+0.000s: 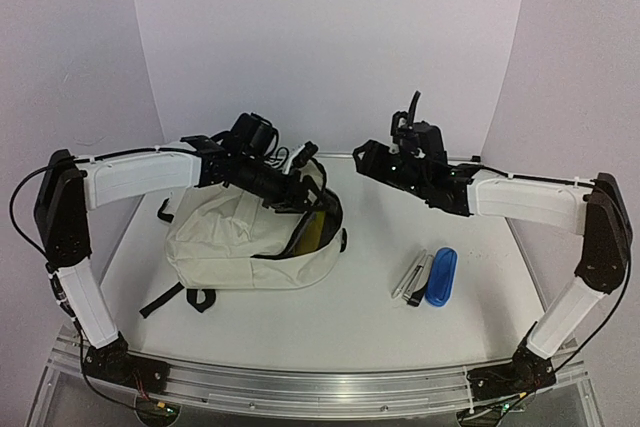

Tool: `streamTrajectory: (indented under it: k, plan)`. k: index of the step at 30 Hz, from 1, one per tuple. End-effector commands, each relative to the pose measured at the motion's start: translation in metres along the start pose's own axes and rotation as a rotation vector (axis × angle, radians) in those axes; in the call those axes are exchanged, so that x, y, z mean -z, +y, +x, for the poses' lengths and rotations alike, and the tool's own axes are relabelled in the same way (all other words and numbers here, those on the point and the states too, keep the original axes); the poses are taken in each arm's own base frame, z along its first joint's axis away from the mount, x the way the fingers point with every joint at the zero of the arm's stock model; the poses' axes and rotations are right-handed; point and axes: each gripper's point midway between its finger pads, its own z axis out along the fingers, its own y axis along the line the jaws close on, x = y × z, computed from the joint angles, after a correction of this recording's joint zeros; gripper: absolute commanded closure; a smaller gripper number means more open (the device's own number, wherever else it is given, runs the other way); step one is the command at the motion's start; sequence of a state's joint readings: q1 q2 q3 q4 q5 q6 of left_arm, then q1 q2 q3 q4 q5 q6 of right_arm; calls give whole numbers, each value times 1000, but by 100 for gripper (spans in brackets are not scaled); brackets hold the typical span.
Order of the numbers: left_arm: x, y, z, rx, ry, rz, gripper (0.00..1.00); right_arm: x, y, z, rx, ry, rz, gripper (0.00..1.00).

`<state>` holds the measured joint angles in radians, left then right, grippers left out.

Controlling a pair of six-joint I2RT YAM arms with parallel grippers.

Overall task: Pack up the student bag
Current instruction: Adjust the student bag at the center of the board.

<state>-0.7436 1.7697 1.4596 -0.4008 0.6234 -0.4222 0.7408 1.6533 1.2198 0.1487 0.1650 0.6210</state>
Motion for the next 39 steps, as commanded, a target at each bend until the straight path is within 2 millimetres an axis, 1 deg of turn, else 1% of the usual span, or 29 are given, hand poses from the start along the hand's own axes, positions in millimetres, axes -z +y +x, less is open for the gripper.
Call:
streamTrajectory:
  k: [1,3,4,7,9,11,13,16,17,19,22,25,28,30,33,37,39]
  plan:
    - [5,-22,-15,-72,-47,2,33,2,-9,1,53,40,21,37]
    - [13,-23,-14,-75,-72,-16,23,-3,3,6,90,85,-28,34]
    - [20,-23,-13,-73,-88,-33,20,-6,10,9,105,108,-55,31]
    - [38,-21,-5,-43,-121,-82,13,-17,19,21,146,175,-96,25]
    - [53,-23,0,-11,-146,-102,10,-25,19,26,150,202,-111,22]
    - [66,-19,8,34,-165,-139,7,-29,23,30,146,227,-143,19]
    - [79,-7,18,101,-183,-208,4,-33,29,32,150,245,-175,17]
    - [100,15,33,230,-204,-308,2,-38,33,34,158,254,-192,16]
    - [107,21,37,276,-218,-326,2,-39,33,33,157,253,-194,16]
    - [116,34,49,350,-221,-348,1,-41,35,33,157,254,-202,16]
    - [133,50,58,452,-250,-352,0,-44,39,33,157,258,-217,16]
    - [143,65,66,523,-256,-353,0,-47,41,34,157,264,-227,16]
    - [144,73,71,552,-249,-354,0,-51,48,36,174,276,-258,17]
    - [141,78,73,562,-239,-344,0,-55,46,47,184,319,-261,20]
    - [136,93,76,589,-219,-343,0,-59,51,54,183,351,-289,29]
    - [136,117,78,629,-228,-364,0,-55,59,63,176,395,-349,39]
    - [138,126,76,633,-250,-380,0,-52,60,67,173,414,-367,50]
